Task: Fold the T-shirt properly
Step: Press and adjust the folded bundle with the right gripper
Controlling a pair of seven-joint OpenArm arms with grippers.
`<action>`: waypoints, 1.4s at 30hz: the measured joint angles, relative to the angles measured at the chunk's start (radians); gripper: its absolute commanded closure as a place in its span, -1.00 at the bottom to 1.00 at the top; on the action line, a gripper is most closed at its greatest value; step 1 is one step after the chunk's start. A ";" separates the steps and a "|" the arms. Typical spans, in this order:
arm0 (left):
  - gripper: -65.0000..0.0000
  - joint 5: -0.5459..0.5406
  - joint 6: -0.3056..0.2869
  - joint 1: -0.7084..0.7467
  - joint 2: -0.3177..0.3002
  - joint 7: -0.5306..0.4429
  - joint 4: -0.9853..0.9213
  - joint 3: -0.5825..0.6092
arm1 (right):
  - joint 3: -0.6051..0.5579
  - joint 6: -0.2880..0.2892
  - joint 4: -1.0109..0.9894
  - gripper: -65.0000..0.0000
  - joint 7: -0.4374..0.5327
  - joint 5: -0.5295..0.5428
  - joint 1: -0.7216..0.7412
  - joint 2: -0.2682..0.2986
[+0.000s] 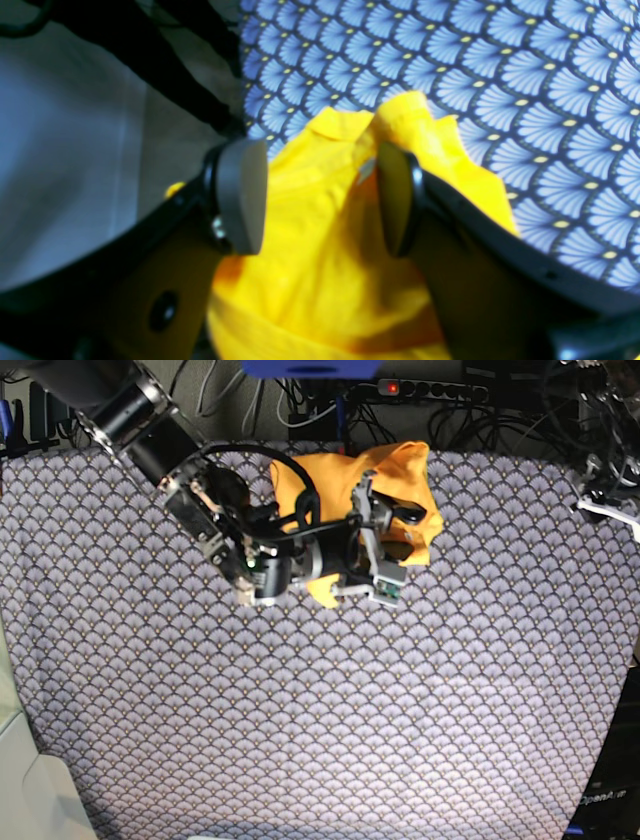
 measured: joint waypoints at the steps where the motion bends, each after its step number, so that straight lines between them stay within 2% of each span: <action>1: 0.04 0.000 0.000 0.000 0.000 0.000 0.000 0.000 | 0.000 0.000 0.000 -0.09 0.006 -0.001 0.009 0.000; 23: 0.04 0.002 0.000 -0.017 0.003 0.000 -0.007 0.005 | -0.043 0.000 -0.018 -0.09 0.010 0.001 0.100 0.000; 28: 0.04 0.000 0.000 -0.016 0.003 0.000 -0.007 0.005 | -0.044 0.000 -0.117 -0.09 0.057 0.001 0.101 0.003; 33: 0.04 0.000 0.000 -0.016 0.003 0.000 -0.007 0.005 | -0.044 0.000 -0.126 -0.08 0.074 -0.001 0.100 0.002; 34: 0.04 0.000 0.000 -0.016 0.003 0.000 -0.007 0.005 | -0.044 0.000 -0.126 -0.04 0.073 -0.001 0.100 0.002; 36: 0.04 0.000 0.000 -0.016 0.003 0.000 -0.007 0.005 | -0.044 0.000 -0.126 0.19 0.071 -0.001 0.099 0.002; 40: 0.04 0.000 0.000 -0.017 0.003 0.000 -0.007 0.005 | -0.044 0.000 -0.127 0.88 0.069 -0.001 0.100 0.002; 41: 0.04 0.000 0.000 -0.016 0.003 0.000 -0.007 0.005 | -0.044 0.000 -0.127 1.00 0.070 -0.002 0.100 0.002; 42: 0.04 0.000 0.000 -0.016 0.003 0.000 -0.007 0.005 | -0.044 0.000 -0.127 1.00 0.070 -0.002 0.099 0.002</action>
